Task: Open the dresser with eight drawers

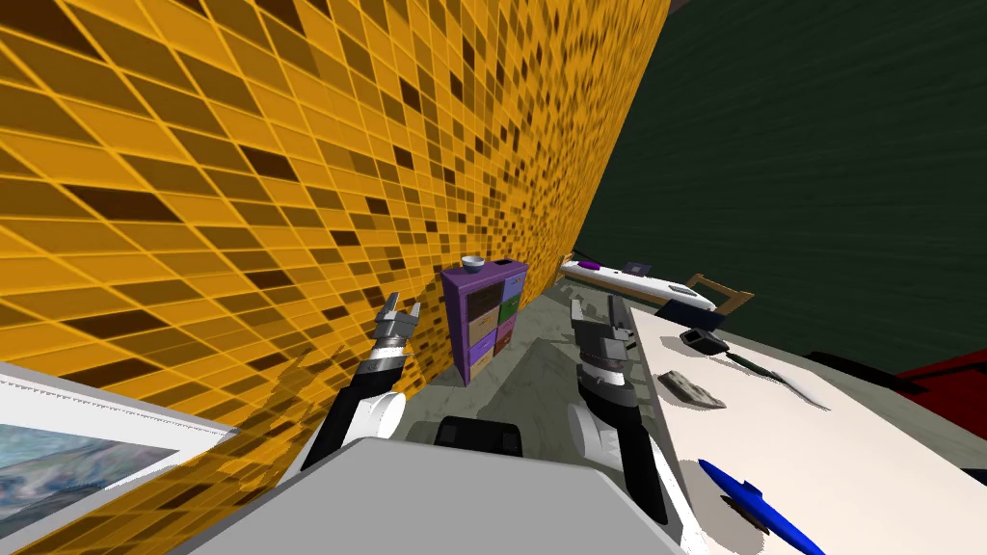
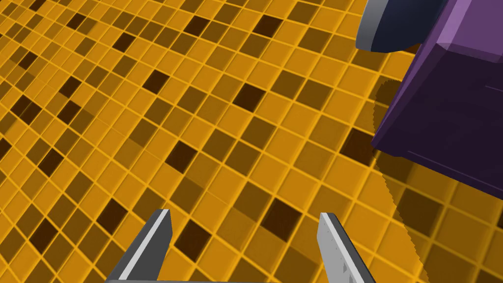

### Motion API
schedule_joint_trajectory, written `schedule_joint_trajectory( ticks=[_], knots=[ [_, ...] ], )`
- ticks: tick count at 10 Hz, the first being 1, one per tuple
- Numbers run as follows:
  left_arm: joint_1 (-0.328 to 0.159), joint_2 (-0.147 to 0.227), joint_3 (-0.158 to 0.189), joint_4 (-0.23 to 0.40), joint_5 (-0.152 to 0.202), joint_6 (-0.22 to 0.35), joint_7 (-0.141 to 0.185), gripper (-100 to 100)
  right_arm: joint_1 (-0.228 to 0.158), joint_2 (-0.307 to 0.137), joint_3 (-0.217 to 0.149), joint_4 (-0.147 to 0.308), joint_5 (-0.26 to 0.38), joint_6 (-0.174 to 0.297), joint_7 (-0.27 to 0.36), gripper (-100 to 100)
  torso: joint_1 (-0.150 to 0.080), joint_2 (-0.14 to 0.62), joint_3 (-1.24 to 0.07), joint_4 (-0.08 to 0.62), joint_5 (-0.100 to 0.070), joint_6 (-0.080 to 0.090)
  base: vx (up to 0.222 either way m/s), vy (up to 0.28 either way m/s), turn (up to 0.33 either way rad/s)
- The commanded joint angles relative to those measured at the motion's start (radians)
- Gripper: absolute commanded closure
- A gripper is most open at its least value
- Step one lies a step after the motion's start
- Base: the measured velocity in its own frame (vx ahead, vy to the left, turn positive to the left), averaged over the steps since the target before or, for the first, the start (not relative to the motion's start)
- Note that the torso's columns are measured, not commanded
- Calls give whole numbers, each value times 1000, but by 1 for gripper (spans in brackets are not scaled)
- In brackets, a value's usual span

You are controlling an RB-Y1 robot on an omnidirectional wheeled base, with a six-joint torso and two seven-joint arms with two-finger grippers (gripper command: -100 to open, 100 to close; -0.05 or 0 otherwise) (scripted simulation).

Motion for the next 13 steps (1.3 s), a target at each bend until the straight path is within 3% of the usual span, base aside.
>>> schedule_joint_trajectory(
  ticks=[1, 9, 10, 13],
  knots=[
    [0, 0, 0, 0, 0, 0, 0, 0, 0, 0, 0, 0, 0, 0, 0, 0, 0, 40, -82, 41, 0, 0, 0, 0, 0],
    [0, 0, 0, 0, 0, 0, 0, 0, 0, 0, 0, 0, 0, 0, 0, 0, 0, 618, -1234, 617, 0, 0, 0, 0, 0],
    [-7, 46, -3, 11, 3, -2, -1, -100, 0, 0, 0, 0, 0, 0, 0, 0, 0, 691, -1382, 691, 0, 0, 26, -22, 43],
    [-35, 135, -15, 54, 16, -8, -4, -100, 0, 0, 0, 0, 0, 0, 0, 0, -2, 735, -1476, 736, -1, 0, 61, -70, 110]
  ],
)
